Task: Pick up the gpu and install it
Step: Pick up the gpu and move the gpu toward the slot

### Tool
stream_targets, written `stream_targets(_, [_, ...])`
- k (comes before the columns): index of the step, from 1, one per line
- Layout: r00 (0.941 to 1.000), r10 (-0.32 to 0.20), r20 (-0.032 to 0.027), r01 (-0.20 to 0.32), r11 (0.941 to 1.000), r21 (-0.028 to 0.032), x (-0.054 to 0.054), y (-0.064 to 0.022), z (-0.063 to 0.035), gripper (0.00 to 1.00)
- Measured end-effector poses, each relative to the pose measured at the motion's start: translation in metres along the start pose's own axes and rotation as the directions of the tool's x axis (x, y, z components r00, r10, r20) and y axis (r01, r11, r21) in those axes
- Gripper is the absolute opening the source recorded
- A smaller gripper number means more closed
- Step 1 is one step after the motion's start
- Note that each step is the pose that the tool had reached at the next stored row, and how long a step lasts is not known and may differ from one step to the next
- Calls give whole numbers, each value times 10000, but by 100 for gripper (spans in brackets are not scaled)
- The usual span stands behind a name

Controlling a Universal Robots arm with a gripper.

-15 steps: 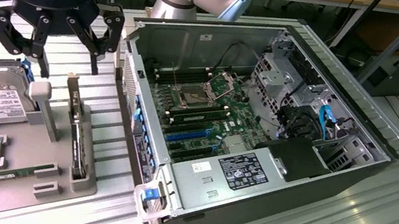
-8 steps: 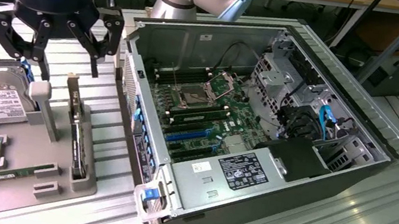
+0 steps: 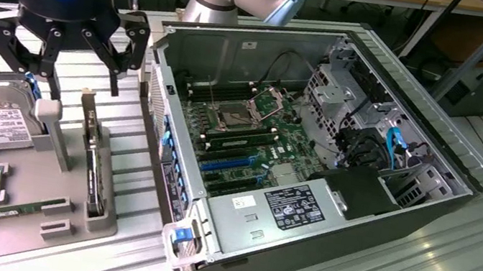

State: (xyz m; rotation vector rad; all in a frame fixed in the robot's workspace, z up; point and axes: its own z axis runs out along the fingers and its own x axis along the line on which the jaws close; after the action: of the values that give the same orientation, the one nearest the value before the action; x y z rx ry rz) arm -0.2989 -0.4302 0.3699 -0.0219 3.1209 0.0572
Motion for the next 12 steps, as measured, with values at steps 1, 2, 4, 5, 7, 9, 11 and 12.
stream_targets(1, [10000,-3,-6,3,10000,1,0,0,10,66])
stream_targets(2, [10000,-7,-9,7,10000,1,0,0,14,66])
stream_targets(4, [10000,-12,-13,12,10000,0,0,-1,22,66])
stream_targets(5, [10000,-16,-16,16,10000,0,0,-1,27,66])
stream_targets(7, [10000,-23,-18,23,10000,0,1,-1,36,66])
stream_targets(9, [10000,-30,-21,30,10000,0,1,-2,46,66])
stream_targets(11, [10000,-37,-24,37,10000,-1,1,-2,57,66])
stream_targets(12, [10000,-41,-26,41,10000,-1,1,-2,63,66])
